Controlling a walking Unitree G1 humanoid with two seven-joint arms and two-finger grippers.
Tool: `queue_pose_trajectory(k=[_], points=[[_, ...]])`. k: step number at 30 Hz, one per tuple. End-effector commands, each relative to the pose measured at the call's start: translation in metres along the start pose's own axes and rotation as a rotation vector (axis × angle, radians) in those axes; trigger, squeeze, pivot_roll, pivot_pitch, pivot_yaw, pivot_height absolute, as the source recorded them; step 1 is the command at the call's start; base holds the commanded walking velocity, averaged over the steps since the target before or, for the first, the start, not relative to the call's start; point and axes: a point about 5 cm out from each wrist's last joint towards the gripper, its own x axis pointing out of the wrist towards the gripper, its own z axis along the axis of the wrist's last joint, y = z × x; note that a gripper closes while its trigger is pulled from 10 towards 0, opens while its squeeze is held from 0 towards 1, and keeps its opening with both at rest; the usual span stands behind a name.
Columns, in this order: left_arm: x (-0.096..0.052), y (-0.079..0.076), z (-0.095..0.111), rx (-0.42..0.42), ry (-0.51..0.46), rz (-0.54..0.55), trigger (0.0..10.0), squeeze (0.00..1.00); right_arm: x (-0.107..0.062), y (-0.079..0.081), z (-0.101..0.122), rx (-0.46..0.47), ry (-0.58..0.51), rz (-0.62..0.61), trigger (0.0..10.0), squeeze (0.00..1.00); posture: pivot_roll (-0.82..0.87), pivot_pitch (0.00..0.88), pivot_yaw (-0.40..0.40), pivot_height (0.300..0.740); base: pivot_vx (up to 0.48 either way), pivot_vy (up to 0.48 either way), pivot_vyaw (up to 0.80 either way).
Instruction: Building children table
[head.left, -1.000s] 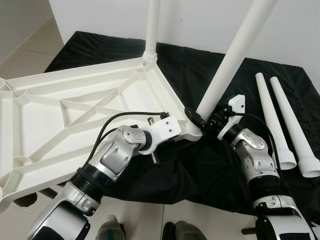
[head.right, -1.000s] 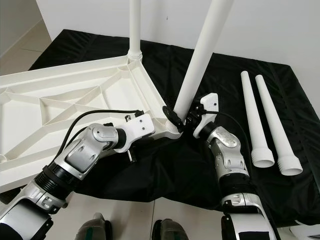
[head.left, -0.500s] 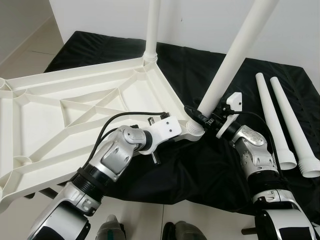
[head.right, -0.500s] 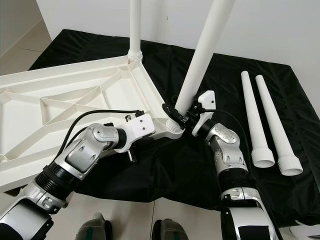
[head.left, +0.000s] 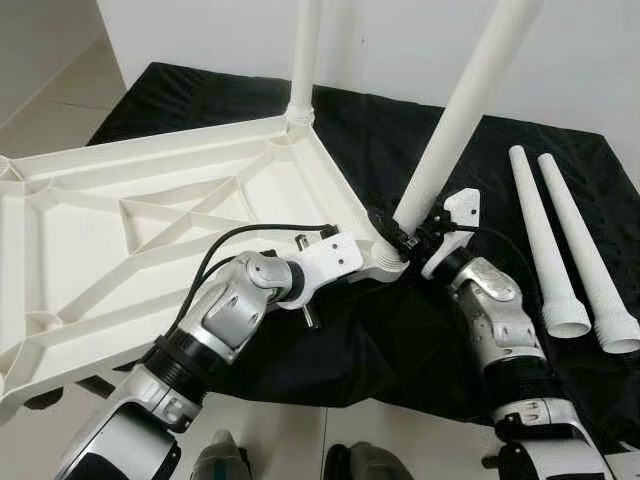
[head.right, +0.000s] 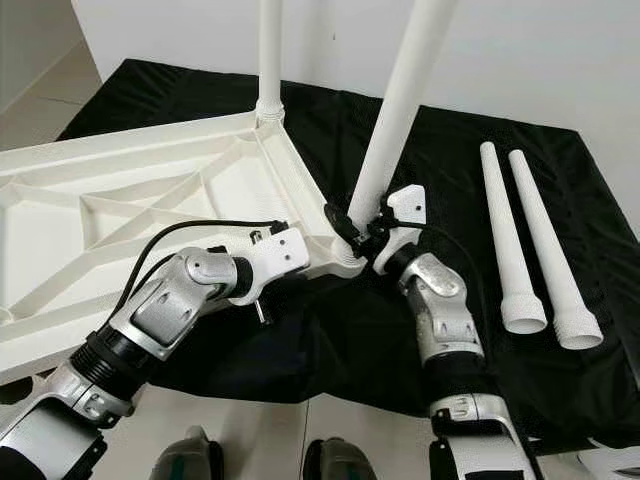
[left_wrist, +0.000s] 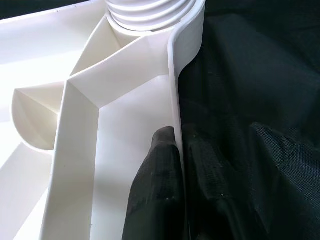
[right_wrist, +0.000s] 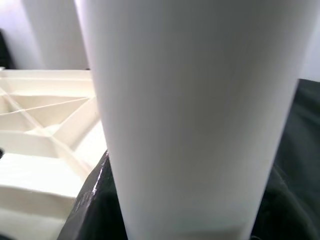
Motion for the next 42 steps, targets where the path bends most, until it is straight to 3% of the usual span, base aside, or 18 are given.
queue_pose_trajectory(k=[1,6,8,10,14,26,27,30,31,38,39,42], points=[[0.003,-0.006,0.011,0.043,-0.033,-0.005,10.0,0.0,-0.002,0.005,-0.013,0.034,0.063,-0.06,10.0,0.0,-0.02,0.046,-0.075,0.74,0.0,0.0,0.0],[0.004,-0.007,0.01,0.045,-0.034,-0.01,10.0,0.0,0.005,0.022,-0.012,0.087,0.037,-0.193,10.0,0.0,-0.02,0.044,-0.075,0.74,0.0,0.0,0.0],[0.004,-0.007,0.01,0.045,-0.033,-0.01,10.0,0.0,0.006,0.031,-0.012,0.114,0.03,-0.303,10.0,0.0,-0.02,0.039,-0.08,0.74,0.0,0.0,0.0],[0.004,-0.007,0.01,0.045,-0.033,-0.01,10.0,0.0,0.006,0.031,-0.012,0.114,0.03,-0.303,10.0,0.0,-0.02,0.039,-0.08,0.74,0.0,0.0,0.0],[0.004,-0.006,0.01,0.048,-0.032,-0.008,10.0,0.0,0.009,0.042,-0.013,0.115,0.022,-0.471,10.0,0.0,-0.01,0.031,-0.083,0.74,0.0,0.0,0.0],[0.004,-0.007,0.01,0.049,-0.031,-0.007,10.0,0.0,0.007,0.043,-0.013,0.103,0.036,-0.502,10.0,0.0,0.0,0.018,-0.089,0.74,0.0,0.0,0.0],[0.004,-0.008,0.01,0.048,-0.03,-0.007,10.0,0.0,0.006,0.043,-0.013,0.106,0.039,-0.51,10.0,0.16,0.0,0.018,-0.089,0.74,0.0,0.0,0.0],[0.004,-0.008,0.01,0.048,-0.03,-0.008,10.0,0.0,0.006,0.043,-0.012,0.099,0.04,-0.513,10.0,0.16,0.0,0.018,-0.089,0.74,0.0,0.0,0.0],[0.004,-0.008,0.01,0.048,-0.032,-0.011,10.0,0.0,0.004,0.041,-0.012,0.106,0.028,-0.5,10.0,1.0,0.0,0.018,-0.089,0.74,0.0,0.0,0.0],[0.004,-0.01,0.01,0.052,-0.034,-0.019,10.0,0.0,-0.004,0.03,-0.011,0.093,0.015,-0.481,10.0,1.0,-0.01,0.013,-0.088,0.74,0.0,0.0,0.0],[0.004,-0.01,0.01,0.054,-0.033,-0.021,10.0,0.0,-0.006,0.026,-0.01,0.087,0.01,-0.47,10.0,0.0,-0.01,0.012,-0.085,0.74,0.0,0.0,0.0],[0.004,-0.01,0.01,0.054,-0.033,-0.023,10.0,0.0,-0.008,0.023,-0.01,0.076,0.006,-0.431,10.0,0.0,-0.01,0.014,-0.083,0.74,0.0,0.0,0.0]])
